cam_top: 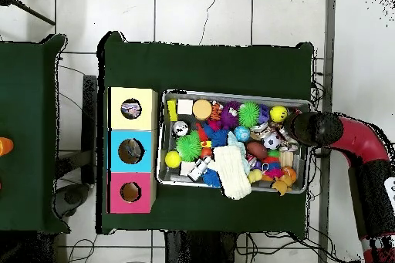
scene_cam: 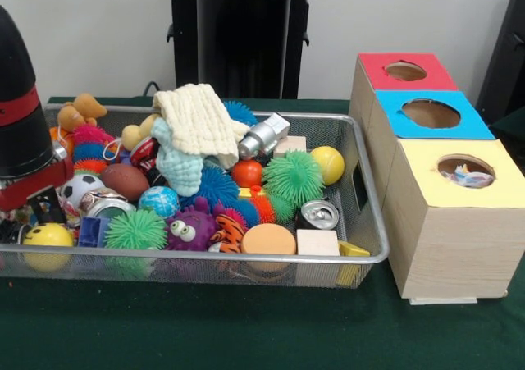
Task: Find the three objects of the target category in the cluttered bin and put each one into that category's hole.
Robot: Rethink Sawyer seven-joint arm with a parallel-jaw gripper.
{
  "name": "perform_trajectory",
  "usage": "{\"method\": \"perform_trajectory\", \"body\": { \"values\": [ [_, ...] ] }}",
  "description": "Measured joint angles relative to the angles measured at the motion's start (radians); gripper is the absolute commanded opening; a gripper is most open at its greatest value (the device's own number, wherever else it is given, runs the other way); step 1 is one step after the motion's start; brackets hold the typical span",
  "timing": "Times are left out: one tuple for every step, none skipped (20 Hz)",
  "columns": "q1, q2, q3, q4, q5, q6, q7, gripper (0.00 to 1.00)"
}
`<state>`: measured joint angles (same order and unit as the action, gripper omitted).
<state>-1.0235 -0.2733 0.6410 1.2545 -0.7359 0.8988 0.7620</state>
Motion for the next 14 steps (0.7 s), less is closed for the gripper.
{"method": "perform_trajectory", "body": {
  "values": [
    [0.0,0.002,0.001,0.0,0.0,-0.001,0.0,0.0],
    [0.0,0.003,0.002,0.0,-0.001,-0.001,0.0,0.0],
    [0.0,0.003,0.002,0.0,-0.001,-0.001,0.0,0.0],
    [0.0,0.003,0.002,0.0,-0.002,-0.001,0.0,0.0],
    [0.0,0.002,0.002,0.0,-0.002,-0.001,0.0,0.0],
    [0.0,0.002,0.002,0.0,-0.003,-0.001,0.0,0.0],
    [0.0,-0.001,0.002,0.002,-0.003,-0.001,0.0,0.0],
    [0.0,-0.003,0.002,0.003,-0.003,-0.001,0.0,0.0],
    [0.0,-0.01,0.002,0.009,-0.002,-0.001,0.0,0.0],
    [0.0,-0.016,0.002,0.015,-0.001,-0.002,0.0,0.0],
    [0.0,-0.052,0.002,0.046,0.01,0.0,0.0,0.0],
    [-0.001,-0.066,0.003,0.058,0.017,0.002,0.0,0.0],
    [-0.001,-0.081,0.005,0.069,0.024,0.005,0.0,0.0],
    [-0.002,-0.103,0.007,0.087,0.036,0.009,0.0,0.0]
  ]
}}
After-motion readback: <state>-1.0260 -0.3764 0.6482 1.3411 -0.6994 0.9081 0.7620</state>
